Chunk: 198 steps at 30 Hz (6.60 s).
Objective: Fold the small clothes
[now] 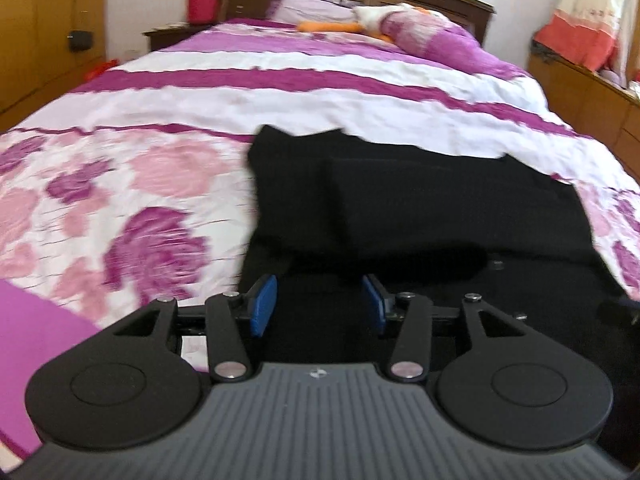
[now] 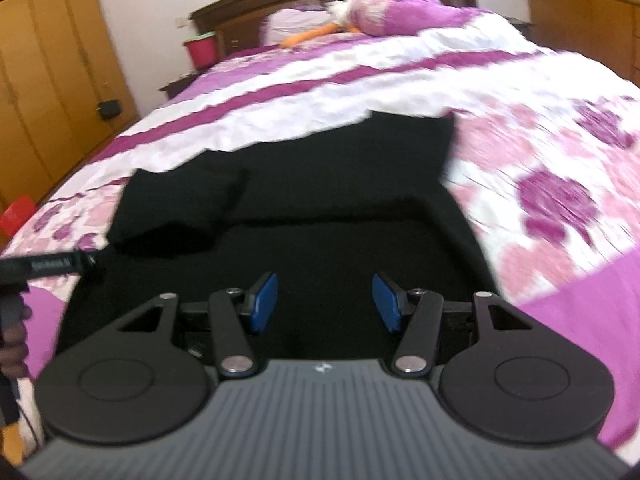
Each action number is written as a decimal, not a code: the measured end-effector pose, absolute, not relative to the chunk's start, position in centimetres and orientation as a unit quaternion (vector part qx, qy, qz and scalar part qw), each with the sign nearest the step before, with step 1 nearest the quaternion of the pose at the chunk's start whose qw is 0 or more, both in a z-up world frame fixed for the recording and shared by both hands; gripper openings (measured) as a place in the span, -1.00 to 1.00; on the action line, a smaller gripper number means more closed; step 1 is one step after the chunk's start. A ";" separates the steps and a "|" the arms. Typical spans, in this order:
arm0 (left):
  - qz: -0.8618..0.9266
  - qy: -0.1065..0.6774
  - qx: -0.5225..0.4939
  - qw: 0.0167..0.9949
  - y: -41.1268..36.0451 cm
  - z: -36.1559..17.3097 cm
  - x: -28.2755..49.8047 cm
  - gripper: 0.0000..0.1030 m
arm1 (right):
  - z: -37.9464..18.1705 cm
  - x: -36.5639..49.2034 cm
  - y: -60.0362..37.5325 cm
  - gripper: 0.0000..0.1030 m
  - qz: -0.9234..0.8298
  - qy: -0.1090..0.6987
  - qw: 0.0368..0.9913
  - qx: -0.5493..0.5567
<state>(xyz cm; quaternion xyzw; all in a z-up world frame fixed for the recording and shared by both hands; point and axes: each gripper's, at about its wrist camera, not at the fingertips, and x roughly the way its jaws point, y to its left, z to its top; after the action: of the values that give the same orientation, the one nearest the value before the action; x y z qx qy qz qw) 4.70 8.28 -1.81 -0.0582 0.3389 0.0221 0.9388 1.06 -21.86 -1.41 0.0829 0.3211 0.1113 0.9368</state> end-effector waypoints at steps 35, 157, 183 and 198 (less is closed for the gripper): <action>0.065 0.343 -0.069 0.935 11.7 -4.6 5.2 0.05 | -3.9 12.6 -4.5 0.03 0.248 0.356 0.899 0.055; 0.057 0.350 -0.080 0.932 10.7 -2.1 -2.8 0.17 | -3.6 -4.5 -30.2 -0.09 0.031 0.304 0.943 0.131; -0.075 0.397 -0.080 0.911 7.5 -7.8 -8.6 0.27 | -7.7 -10.0 -28.5 0.14 0.072 0.347 0.924 0.145; -0.114 0.401 -0.086 0.905 6.7 -8.8 -8.2 0.03 | -7.8 -11.0 -28.2 0.14 0.120 0.331 0.926 0.139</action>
<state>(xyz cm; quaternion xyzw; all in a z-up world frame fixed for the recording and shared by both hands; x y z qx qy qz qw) -8.17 6.69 -8.82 -0.0861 0.4010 -0.1143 0.9048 -11.02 -28.18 -7.83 0.1387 0.3305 0.1196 0.9259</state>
